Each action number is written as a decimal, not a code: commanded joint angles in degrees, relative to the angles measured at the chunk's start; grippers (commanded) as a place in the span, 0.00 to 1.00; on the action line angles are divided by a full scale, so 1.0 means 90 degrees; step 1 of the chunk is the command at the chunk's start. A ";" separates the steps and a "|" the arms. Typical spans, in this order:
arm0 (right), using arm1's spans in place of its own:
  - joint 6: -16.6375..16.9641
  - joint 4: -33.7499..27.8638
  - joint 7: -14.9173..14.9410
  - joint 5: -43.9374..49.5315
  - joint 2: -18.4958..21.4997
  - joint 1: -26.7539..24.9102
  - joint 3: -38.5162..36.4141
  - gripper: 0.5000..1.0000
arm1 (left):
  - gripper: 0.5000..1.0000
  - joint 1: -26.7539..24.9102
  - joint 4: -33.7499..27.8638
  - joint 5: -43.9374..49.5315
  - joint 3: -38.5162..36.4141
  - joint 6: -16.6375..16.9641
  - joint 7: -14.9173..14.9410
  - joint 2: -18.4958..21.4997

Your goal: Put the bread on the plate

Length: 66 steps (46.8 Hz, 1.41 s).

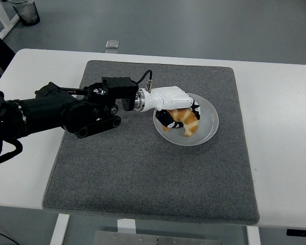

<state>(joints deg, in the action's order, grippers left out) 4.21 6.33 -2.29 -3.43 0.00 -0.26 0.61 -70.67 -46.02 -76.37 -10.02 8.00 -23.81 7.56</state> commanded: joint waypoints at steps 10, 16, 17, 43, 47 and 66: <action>0.0001 0.0000 0.0000 0.0000 0.0000 0.0000 0.0000 0.90 | 0.33 0.0000 -0.0014 0.0116 0.0020 0.0009 -0.0001 0.0000; 0.0001 0.0000 0.0000 0.0000 0.0000 0.0000 0.0000 0.90 | 0.79 0.0000 -0.0072 0.0145 0.0039 0.0009 -0.0010 0.0000; 0.0001 0.0000 0.0000 0.0000 0.0000 0.0000 0.0000 0.90 | 0.85 0.0000 -0.0073 0.0155 0.0059 0.0009 -0.0001 0.0000; 0.0001 0.0000 0.0000 0.0000 0.0000 0.0000 0.0000 0.90 | 0.99 -0.0117 -0.0102 0.1151 0.1318 -0.0069 -0.0010 0.0097; 0.0001 0.0000 0.0000 0.0000 0.0000 0.0000 0.0000 0.90 | 0.99 -0.0117 -0.0092 0.1317 0.1699 -0.0069 -0.0001 0.0194; 0.0001 0.0000 0.0000 0.0000 0.0000 0.0000 0.0000 0.90 | 0.99 0.0020 0.0523 0.6031 0.2432 -0.0078 0.0039 0.0351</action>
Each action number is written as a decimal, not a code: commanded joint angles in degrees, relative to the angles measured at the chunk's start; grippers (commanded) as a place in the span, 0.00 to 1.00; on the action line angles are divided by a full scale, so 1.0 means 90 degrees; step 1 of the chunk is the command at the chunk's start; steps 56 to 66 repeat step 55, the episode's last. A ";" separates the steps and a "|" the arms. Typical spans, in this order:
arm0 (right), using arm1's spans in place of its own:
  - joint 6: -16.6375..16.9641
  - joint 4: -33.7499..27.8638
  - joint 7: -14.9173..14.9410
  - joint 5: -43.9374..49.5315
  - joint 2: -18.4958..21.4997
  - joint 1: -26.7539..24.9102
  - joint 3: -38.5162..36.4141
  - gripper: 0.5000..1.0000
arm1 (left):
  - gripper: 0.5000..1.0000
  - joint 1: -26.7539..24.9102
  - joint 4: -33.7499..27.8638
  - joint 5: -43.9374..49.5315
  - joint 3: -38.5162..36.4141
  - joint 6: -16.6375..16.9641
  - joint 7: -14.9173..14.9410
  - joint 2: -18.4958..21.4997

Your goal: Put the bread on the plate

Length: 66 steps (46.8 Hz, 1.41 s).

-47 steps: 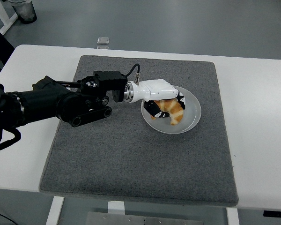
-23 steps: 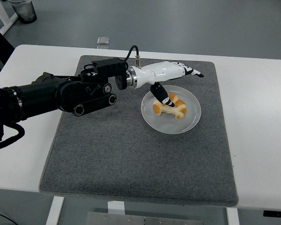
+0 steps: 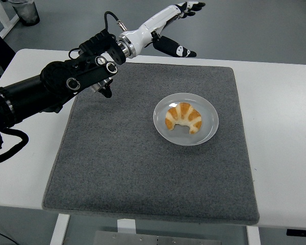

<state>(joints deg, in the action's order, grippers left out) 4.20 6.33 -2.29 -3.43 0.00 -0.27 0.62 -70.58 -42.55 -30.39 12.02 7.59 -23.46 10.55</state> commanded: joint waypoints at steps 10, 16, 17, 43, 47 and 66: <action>0.0002 0.0000 0.0000 0.0000 0.0000 0.0000 0.0000 0.90 | 1.00 0.0419 0.0265 0.2663 0.0100 -0.0540 0.0000 0.0478; 0.0002 0.0000 0.0000 0.0000 0.0000 0.0000 -0.0010 0.90 | 1.00 0.0975 0.0265 0.3493 0.0548 -0.1525 0.0019 0.0839; 0.0002 0.0000 0.0000 0.0000 0.0000 0.0000 0.0000 0.90 | 1.00 0.1073 0.0255 0.3581 0.0627 -0.1653 0.0019 0.0859; -0.0008 0.0000 0.0000 -0.0029 0.0000 0.0000 -0.0010 0.90 | 1.00 0.2617 0.0929 0.3934 0.2766 -0.2914 0.0010 0.0860; -0.0008 -0.0039 0.0000 -0.0049 0.0000 0.0000 -0.0010 0.90 | 1.00 0.2578 0.1124 0.4021 0.2922 -0.2904 0.0010 0.0811; -0.0008 -0.0059 0.0010 -0.0059 0.0000 -0.0009 -0.0078 0.90 | 1.00 0.2500 0.1251 0.4100 0.2971 -0.2904 0.0019 0.0606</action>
